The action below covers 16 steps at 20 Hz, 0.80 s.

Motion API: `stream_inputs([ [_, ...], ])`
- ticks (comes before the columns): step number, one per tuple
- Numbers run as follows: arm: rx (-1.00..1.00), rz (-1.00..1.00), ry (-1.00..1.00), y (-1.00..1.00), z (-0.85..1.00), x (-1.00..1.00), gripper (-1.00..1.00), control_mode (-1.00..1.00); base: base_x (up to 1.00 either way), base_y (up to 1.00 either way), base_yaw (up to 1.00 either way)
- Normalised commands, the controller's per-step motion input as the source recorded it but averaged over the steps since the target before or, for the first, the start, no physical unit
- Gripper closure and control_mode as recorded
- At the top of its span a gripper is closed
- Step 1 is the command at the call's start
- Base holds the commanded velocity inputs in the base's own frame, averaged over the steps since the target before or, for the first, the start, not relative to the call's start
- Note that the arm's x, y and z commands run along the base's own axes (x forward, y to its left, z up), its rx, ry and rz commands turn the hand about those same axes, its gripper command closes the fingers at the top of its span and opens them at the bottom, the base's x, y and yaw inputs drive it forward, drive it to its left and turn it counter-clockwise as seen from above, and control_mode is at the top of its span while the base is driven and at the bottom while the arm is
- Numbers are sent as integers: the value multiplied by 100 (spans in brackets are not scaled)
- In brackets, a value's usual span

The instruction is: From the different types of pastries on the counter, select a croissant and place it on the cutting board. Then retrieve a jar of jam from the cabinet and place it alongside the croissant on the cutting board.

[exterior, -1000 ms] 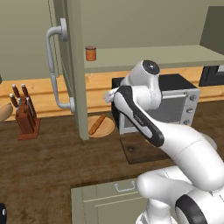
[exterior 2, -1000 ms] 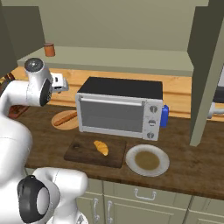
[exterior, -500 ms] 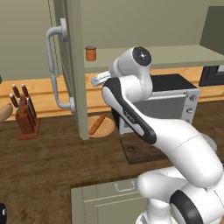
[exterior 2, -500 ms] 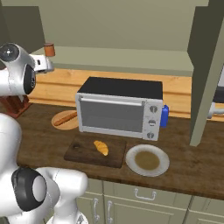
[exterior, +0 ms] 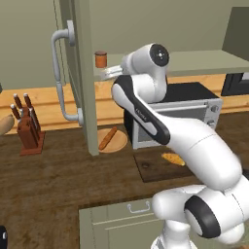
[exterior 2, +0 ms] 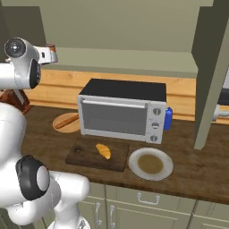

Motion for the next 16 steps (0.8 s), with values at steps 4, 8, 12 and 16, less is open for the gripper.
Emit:
stream_inputs([
  [4,0,0,-12,0,96,12,-100,-100,0,0,0],
  [8,1,-2,-3,0,35,47,-100,-100,0,0,0],
  [12,0,-2,1,0,0,67,-100,-100,0,0,0],
  [16,0,0,16,14,1,58,-100,-100,0,0,0],
])
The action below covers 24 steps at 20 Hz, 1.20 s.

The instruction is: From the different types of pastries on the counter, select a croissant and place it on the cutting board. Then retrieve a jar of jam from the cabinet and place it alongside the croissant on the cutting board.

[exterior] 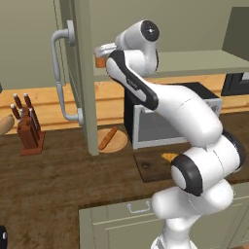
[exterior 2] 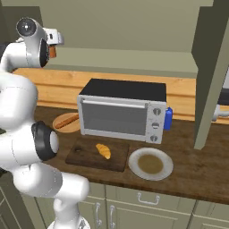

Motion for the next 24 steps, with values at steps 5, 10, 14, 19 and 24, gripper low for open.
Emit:
stream_inputs([
  [5,-1,0,25,35,2,52,-100,-100,0,0,0],
  [10,-3,0,8,20,6,19,-100,-100,0,0,0],
  [14,-3,0,-7,0,-12,16,-100,-100,0,0,0],
  [19,-5,0,-14,0,-31,7,-100,-100,0,0,0],
  [24,0,0,-11,0,-35,5,-100,-100,0,0,0],
])
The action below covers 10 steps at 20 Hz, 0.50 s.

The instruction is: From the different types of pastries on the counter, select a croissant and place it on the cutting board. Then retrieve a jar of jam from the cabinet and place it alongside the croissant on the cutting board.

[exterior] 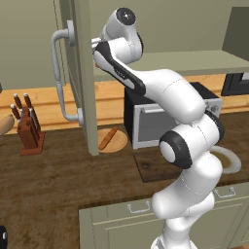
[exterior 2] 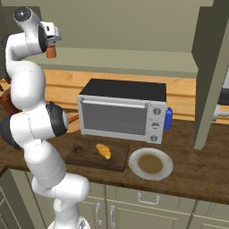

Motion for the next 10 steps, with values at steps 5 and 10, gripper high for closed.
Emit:
stream_inputs([
  [5,0,0,-4,0,-23,3,-100,-100,0,0,0],
  [10,1,0,0,0,-2,20,-100,-100,0,0,0],
])
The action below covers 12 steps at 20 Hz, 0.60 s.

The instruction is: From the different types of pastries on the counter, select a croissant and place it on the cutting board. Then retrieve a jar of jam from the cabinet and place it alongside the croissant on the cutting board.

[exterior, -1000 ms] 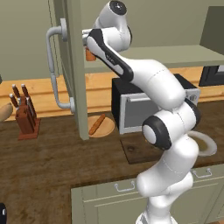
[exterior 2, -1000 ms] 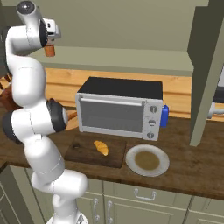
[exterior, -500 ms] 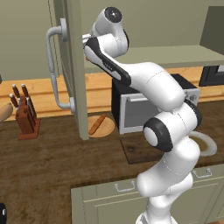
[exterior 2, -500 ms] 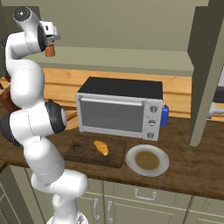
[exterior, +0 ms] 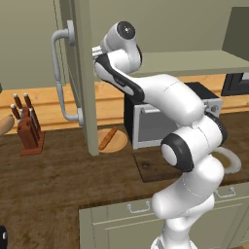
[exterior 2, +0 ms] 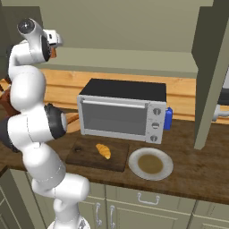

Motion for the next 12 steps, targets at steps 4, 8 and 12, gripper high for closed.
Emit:
stream_inputs([
  [4,4,0,0,-2,12,46,-100,-100,0,0,0],
  [8,5,0,1,0,12,44,-100,-100,0,0,0],
  [12,0,0,0,7,-1,25,-100,-100,0,0,0],
])
